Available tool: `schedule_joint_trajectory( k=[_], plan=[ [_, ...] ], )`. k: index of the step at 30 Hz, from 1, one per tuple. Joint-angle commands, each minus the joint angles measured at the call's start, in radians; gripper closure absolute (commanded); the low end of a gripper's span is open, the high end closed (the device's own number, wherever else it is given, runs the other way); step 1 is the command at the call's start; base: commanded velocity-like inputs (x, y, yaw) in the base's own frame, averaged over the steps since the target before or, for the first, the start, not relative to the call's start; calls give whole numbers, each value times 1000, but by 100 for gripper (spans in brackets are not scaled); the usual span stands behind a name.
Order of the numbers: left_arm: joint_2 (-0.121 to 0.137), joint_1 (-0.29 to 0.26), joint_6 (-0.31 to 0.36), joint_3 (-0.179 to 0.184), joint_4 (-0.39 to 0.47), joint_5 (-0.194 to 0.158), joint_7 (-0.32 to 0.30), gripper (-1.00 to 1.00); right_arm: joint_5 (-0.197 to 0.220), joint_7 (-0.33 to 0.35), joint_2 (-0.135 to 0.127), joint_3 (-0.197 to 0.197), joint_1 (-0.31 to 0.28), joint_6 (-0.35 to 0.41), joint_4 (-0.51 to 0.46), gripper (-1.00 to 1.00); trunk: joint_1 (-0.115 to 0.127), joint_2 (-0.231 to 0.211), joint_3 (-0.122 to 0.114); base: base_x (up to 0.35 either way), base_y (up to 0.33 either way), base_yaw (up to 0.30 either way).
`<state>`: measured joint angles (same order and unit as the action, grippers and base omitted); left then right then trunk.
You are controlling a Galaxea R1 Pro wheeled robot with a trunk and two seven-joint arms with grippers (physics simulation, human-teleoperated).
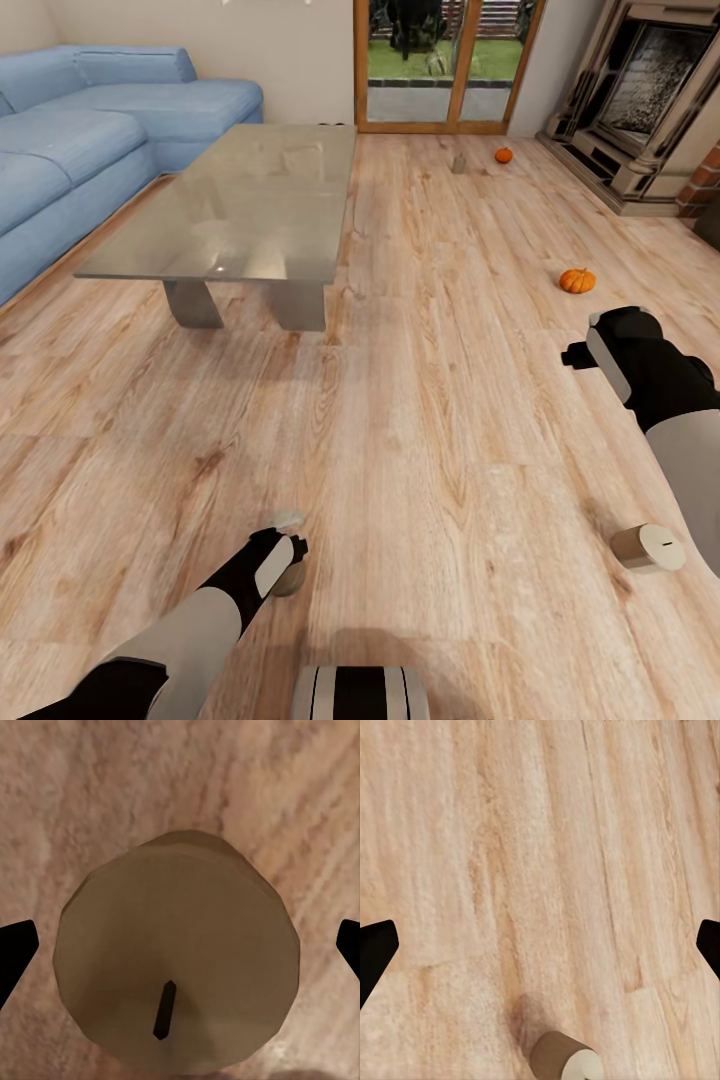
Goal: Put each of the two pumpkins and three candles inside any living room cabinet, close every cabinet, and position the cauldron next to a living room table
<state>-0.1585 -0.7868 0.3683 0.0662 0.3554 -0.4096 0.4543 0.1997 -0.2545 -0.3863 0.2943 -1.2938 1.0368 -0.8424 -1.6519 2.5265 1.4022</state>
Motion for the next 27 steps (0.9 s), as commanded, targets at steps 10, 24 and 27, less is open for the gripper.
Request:
schedule_joint_trajectory(
  k=[10, 24, 27],
  plan=[
    [1, 0, 4, 6, 2, -8, 7, -100, 10, -9, 0, 13, -1, 3, -1, -100, 0, 0, 1, 0, 0, 0],
    [2, 0, 9, 6, 2, -9, 10, -100, 10, -9, 12, 27, -1, 3, -1, -100, -1, 1, 12, 0, 0, 0],
    [2, 0, 9, 6, 2, -9, 12, -100, 10, -9, 12, 31, -1, 3, -1, -100, -1, 1, 12, 0, 0, 0]
  ],
)
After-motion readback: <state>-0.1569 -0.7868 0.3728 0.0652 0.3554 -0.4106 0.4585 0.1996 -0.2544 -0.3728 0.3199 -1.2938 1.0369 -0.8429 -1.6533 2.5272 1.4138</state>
